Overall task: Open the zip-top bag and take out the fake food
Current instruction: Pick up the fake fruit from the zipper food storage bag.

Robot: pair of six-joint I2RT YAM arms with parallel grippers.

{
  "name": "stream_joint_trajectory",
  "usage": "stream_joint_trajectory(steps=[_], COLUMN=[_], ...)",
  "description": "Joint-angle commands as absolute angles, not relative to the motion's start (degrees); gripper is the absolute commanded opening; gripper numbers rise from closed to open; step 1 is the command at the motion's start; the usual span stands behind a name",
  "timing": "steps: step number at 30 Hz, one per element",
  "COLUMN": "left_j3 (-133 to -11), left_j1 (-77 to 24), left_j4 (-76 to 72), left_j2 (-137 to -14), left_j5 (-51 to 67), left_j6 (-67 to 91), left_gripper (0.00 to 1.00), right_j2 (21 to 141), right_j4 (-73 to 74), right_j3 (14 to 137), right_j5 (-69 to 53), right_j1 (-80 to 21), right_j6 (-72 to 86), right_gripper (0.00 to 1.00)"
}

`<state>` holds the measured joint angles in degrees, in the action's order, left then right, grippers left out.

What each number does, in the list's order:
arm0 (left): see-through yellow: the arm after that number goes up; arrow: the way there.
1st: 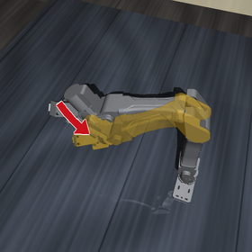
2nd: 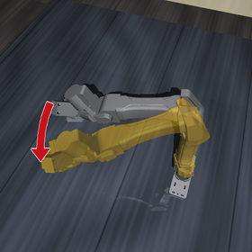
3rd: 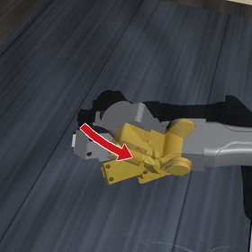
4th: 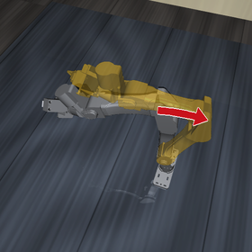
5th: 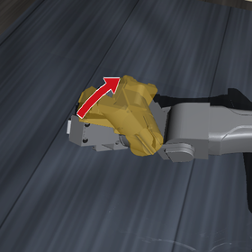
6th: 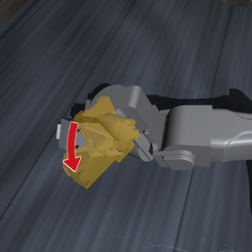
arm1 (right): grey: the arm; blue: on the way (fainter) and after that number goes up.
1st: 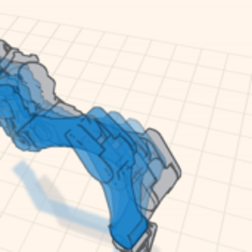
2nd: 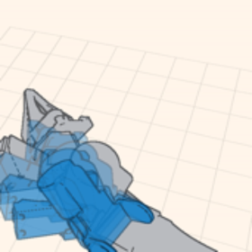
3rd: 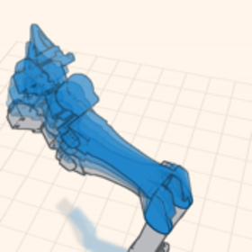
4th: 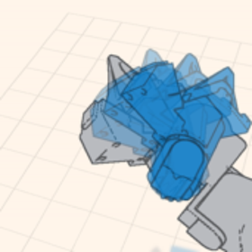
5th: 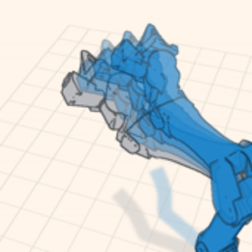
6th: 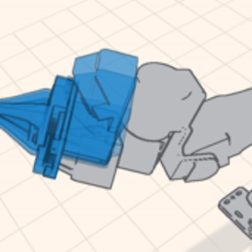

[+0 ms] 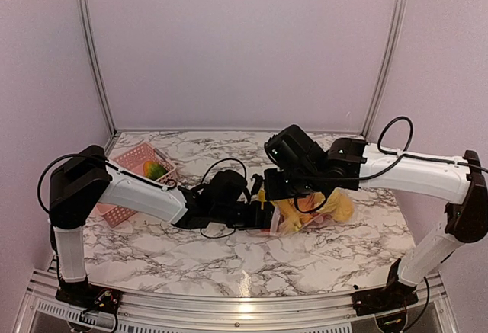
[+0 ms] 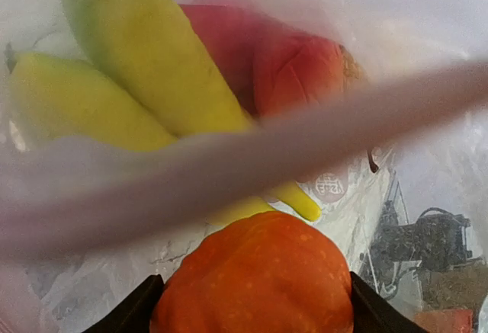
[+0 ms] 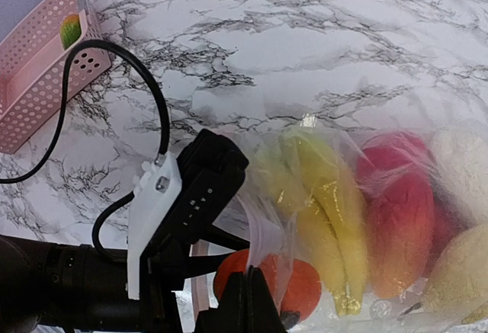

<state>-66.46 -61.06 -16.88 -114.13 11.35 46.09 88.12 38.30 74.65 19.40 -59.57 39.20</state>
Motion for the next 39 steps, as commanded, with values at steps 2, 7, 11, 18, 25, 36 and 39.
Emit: stream_joint_trajectory(steps=[2,7,11,18,25,36,39], left_j3=[-63.4,-60.8,-58.0,-54.3,-49.7,-47.9,-48.3], left_j1=[-60.2,-59.9,-59.2,-58.3,-56.7,-48.0,-44.2], left_j4=[-19.1,-21.7,-25.2,-26.4,-24.2,-3.2,3.7], left_j2=[-110.3,-108.0,-106.5,-102.4,-95.4,-79.7,-76.0], left_j5=[9.4,9.4,11.0,11.4,9.3,-6.2,-11.8], left_j6=[46.9,47.1,49.1,49.6,49.3,46.9,46.6], left_gripper=[0.57,0.57,0.57,0.57,0.57,0.59,0.59], right_j2=[85.2,84.7,84.8,84.6,85.1,84.4,83.6], right_j4=[39.9,39.6,39.0,37.7,37.3,37.2,37.1], right_j3=[72.6,71.3,70.8,70.3,72.5,74.6,74.7], right_j5=[21.2,20.9,21.3,22.2,22.9,23.4,23.6], right_j1=[-59.9,-59.9,-59.9,-59.9,-59.9,-59.9,-59.9], right_j6=[40.1,40.4,40.5,41.1,40.0,38.2,37.8], right_gripper=[0.0,0.0,0.0,0.0,0.0,0.0,0.0])
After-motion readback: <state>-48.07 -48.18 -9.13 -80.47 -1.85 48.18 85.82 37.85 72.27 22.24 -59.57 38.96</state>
